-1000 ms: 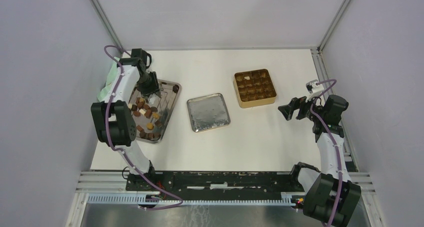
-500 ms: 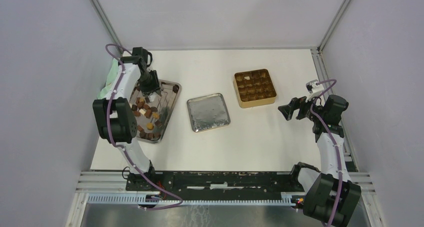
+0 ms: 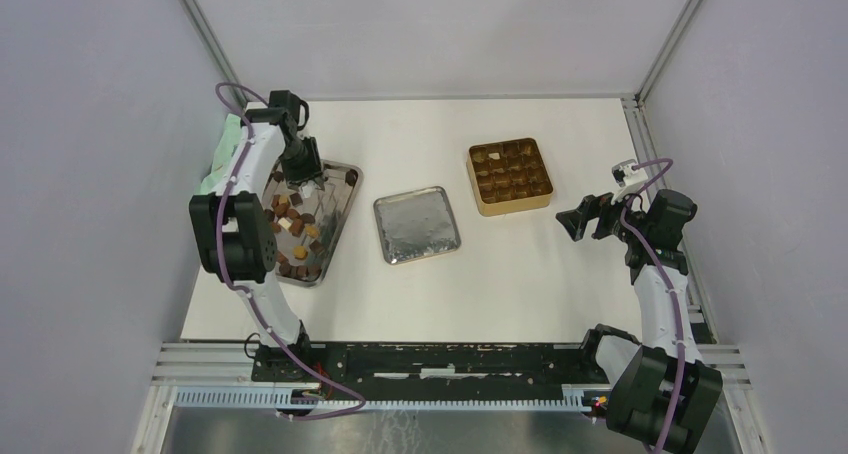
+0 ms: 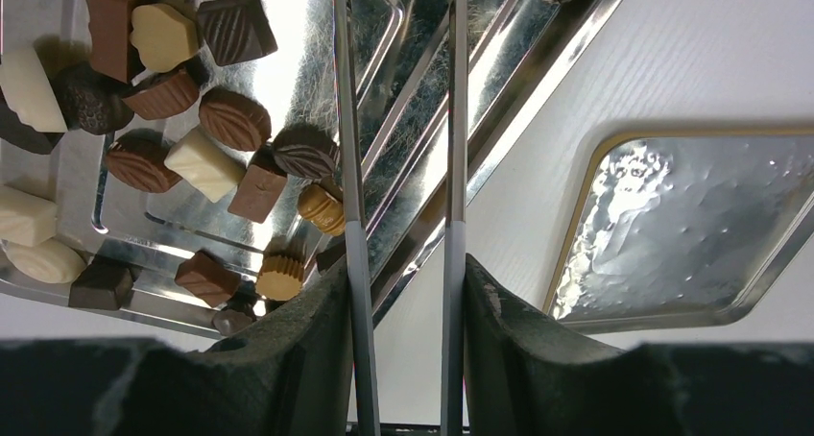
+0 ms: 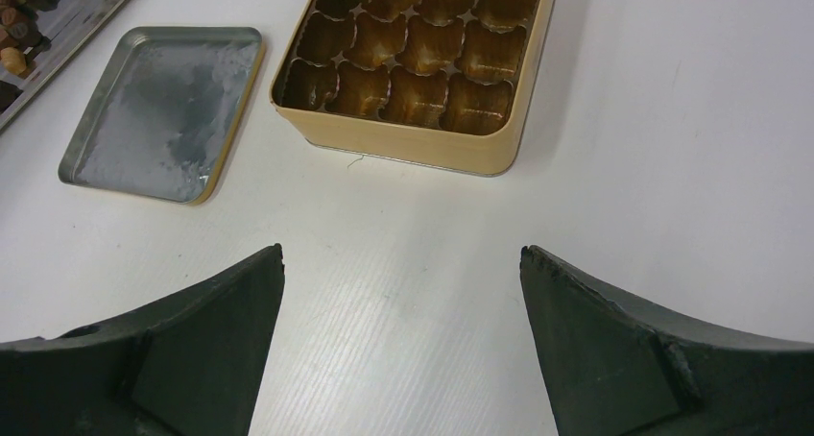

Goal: Pack the chocolate
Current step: Pick up the fake chocolate from the plate.

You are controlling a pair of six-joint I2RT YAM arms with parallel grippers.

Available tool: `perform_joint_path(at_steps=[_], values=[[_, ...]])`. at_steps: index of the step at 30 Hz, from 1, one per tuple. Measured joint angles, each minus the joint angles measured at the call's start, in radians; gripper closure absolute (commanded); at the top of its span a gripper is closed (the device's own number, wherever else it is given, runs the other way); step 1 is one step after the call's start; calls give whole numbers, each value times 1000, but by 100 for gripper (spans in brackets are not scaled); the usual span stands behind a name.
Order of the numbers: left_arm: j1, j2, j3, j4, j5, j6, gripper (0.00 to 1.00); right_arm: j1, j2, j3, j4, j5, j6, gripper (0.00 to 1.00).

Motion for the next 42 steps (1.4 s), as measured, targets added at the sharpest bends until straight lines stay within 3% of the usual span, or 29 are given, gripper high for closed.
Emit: perform_joint_path(at_steps=[15,25,33,42], values=[[-5,32,29,-15,-17,0,54,0,0,-4,1,0,0,2],[-23,32,31,-16,-32,11,90,0,-1,-7,1,0,0,2],[-37,7,14,-12,-47,11,96,0,-1,-8,1,0,0,2],[-37,-127,-40,-13,-48,11,98,0,-1,-13,8,-1,0,2]])
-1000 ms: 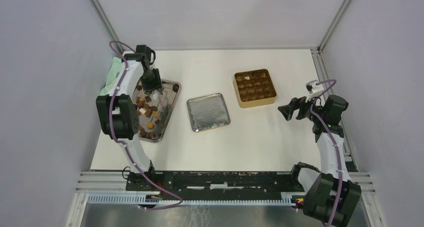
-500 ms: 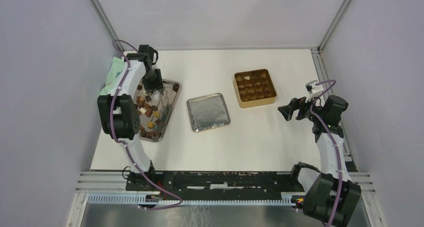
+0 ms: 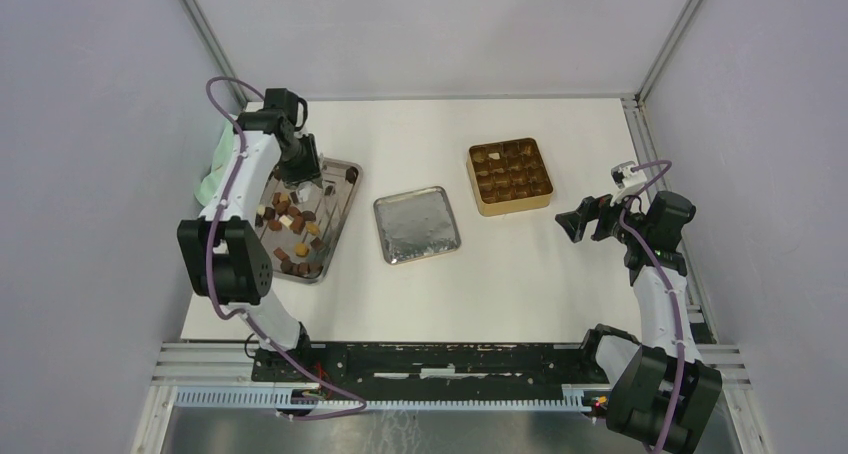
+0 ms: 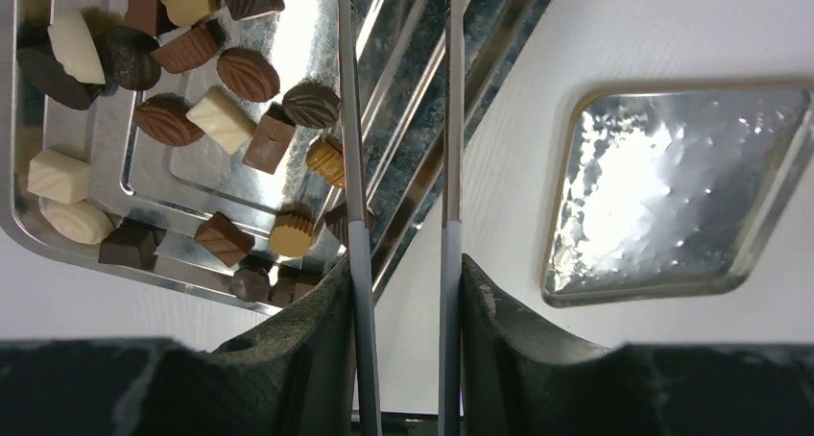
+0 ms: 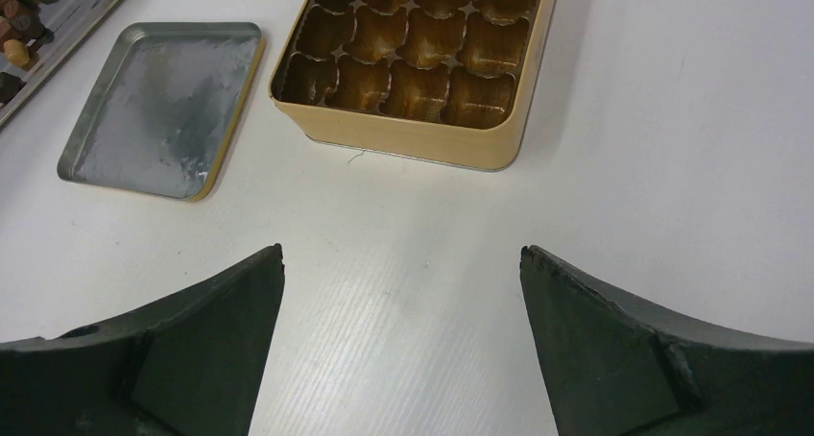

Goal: Pack the chocolate
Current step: Pick up the fake chocolate from the plate.

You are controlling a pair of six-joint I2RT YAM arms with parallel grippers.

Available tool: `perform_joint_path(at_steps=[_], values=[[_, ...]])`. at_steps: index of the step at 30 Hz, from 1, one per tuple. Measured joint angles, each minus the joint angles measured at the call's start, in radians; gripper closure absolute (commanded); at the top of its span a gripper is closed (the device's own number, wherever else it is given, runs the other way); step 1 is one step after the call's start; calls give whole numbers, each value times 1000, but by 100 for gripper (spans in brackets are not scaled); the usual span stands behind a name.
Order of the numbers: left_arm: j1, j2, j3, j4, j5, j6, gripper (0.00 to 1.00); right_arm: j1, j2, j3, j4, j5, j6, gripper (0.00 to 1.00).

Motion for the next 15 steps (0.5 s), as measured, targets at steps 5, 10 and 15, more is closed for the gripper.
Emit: perform_joint_path(at_steps=[5,10,15], values=[[-10,-96,-54,22,95,-1,98,0,0,-2,0,0,0,2],[-88,-185,-118,92,237,-35,98,0,0,-2,0,0,2,2],[-249,-213,-139,246,360,-129,98,0,-1,-2,1,-1,8,2]])
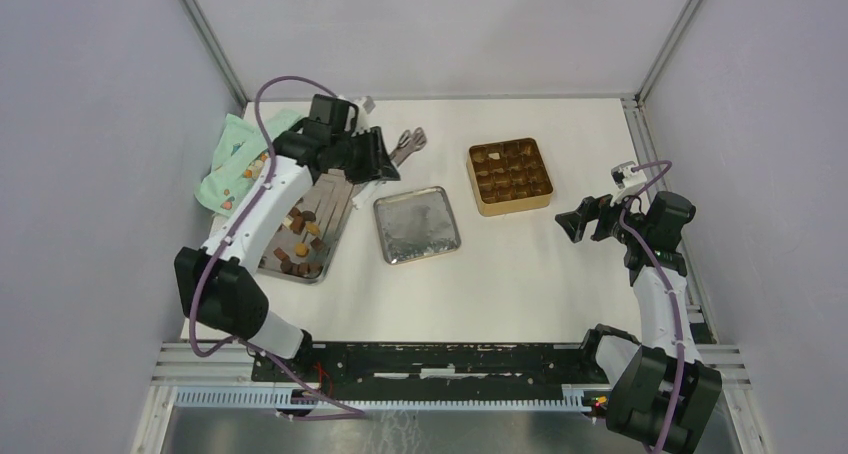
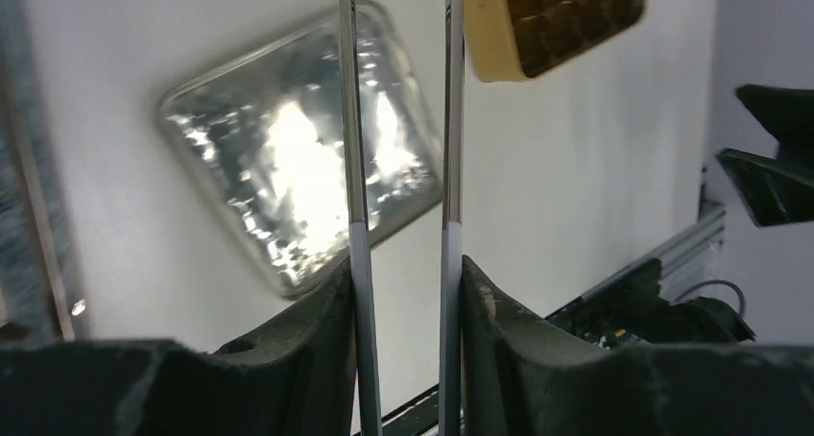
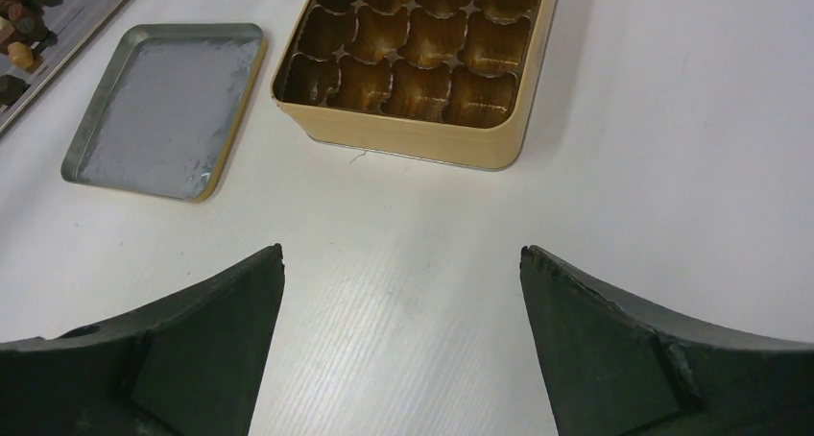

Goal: Pack the chocolate
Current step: Pick up the fake chocolate from the plate, then place the fake chocolate in the packing box.

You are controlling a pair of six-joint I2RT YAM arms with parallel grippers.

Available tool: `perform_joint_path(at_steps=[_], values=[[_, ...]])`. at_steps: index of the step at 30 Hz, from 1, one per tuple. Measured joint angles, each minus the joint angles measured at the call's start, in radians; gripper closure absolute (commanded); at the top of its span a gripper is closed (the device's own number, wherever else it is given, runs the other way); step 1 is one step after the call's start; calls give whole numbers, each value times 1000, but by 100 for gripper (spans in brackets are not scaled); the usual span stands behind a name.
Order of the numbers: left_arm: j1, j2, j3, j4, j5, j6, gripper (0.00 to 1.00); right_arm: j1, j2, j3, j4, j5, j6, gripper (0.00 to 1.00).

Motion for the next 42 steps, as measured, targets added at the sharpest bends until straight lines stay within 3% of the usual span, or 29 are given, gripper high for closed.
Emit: perform_joint_path(at_steps=[8,15,31,42], values=[[-286,97,32,278,74,-149,98,0,-14,0,-1,2,0,2],[-422,294,180,361,53,-169,97,0,-23,0,-1,5,0,2],[-478,639,515,280,-124,-160,95,-3,-25,-1,-1,8,0,2],[-484,752,652,230,-163,-137,89,-6,-25,-13,0,10,0,2]])
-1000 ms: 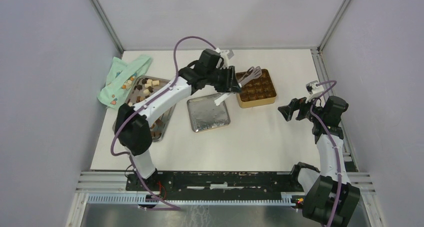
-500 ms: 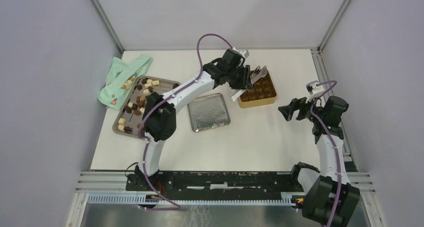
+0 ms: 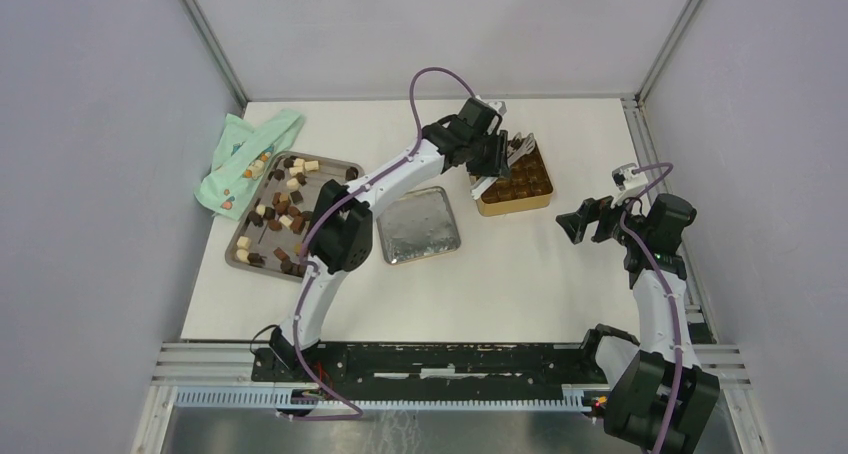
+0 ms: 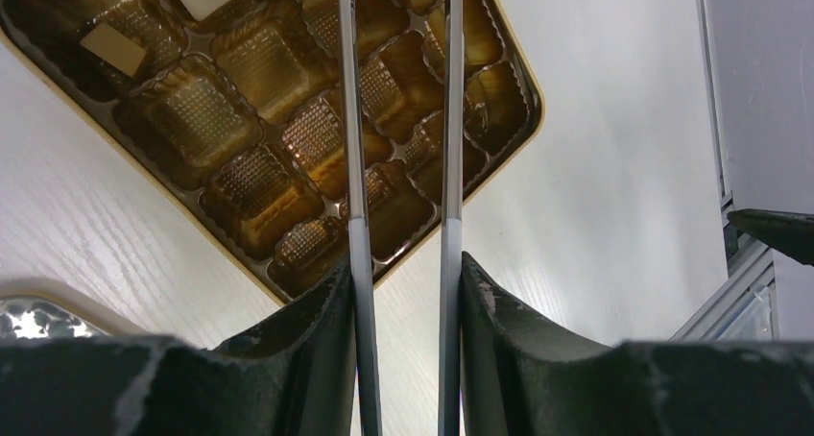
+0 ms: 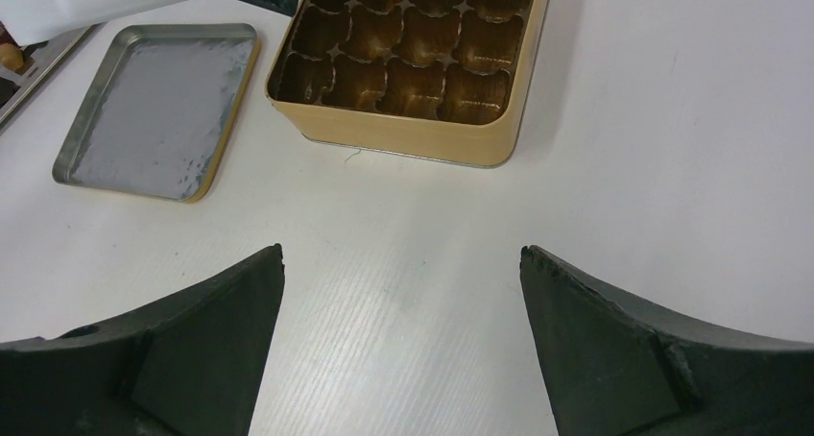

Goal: Pack the chocolate
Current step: Place the fake chocolate in the packing box.

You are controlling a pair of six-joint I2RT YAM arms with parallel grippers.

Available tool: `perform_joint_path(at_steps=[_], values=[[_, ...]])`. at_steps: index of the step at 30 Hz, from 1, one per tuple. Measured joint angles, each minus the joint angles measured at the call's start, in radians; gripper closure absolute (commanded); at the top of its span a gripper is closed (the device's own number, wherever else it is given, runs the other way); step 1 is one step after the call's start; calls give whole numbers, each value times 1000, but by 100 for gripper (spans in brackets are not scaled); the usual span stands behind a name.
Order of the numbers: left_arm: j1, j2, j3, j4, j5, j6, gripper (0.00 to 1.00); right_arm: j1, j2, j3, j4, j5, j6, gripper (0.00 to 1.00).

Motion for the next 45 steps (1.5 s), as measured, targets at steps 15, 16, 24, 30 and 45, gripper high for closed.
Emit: perform_joint_path(at_steps=[15,16,24,30,45], values=[[-3,64,67,-37,-28,12,69,0,0,-3,8,-1,0,2],[-3,64,69,-41,-27,13,67,0,0,-4,8,-1,0,2],[-3,74,83,-49,-25,15,59,0,0,-4,8,-1,0,2],[-3,79,96,-54,-25,15,56,0,0,-4,8,-2,0,2],[-3,79,116,-57,-25,15,53,0,0,-4,8,-7,0,2]])
